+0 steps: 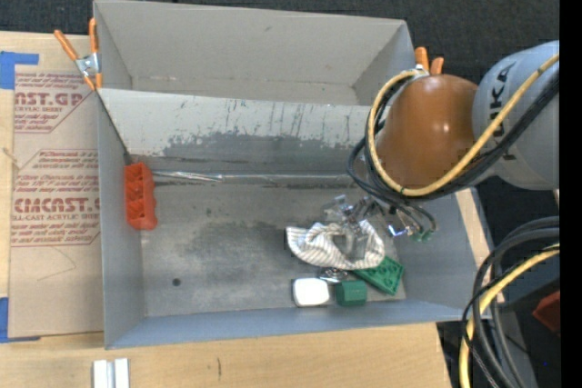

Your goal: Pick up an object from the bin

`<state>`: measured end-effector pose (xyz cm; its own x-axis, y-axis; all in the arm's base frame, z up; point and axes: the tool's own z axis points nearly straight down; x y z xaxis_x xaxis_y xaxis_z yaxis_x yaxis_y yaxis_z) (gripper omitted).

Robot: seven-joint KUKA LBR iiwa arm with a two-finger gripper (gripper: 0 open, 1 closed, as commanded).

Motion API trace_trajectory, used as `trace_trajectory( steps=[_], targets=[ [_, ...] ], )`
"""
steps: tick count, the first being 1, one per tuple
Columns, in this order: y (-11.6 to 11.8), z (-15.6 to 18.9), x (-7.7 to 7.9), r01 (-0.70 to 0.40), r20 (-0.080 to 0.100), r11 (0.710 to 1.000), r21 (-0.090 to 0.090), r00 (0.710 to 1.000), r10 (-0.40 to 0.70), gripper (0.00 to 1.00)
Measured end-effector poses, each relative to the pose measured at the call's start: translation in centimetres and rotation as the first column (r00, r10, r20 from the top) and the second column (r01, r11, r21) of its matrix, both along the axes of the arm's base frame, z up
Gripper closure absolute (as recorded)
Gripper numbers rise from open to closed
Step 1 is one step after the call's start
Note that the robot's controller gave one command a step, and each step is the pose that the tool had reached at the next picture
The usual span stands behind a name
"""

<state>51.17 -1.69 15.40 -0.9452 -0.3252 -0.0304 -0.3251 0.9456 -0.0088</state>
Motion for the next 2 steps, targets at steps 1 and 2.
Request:
trace_trajectory(
  steps=[1, 2],
  targets=[
    [-0.3, 0.0, -0.9, -0.007, -0.038, 1.000, 0.002, 0.999, 0.007, 1.00],
    [-1.1, 0.1, 0.3, 0.019, 0.006, 1.000, 0.001, 1.000, -0.019, 1.00]
  ],
)
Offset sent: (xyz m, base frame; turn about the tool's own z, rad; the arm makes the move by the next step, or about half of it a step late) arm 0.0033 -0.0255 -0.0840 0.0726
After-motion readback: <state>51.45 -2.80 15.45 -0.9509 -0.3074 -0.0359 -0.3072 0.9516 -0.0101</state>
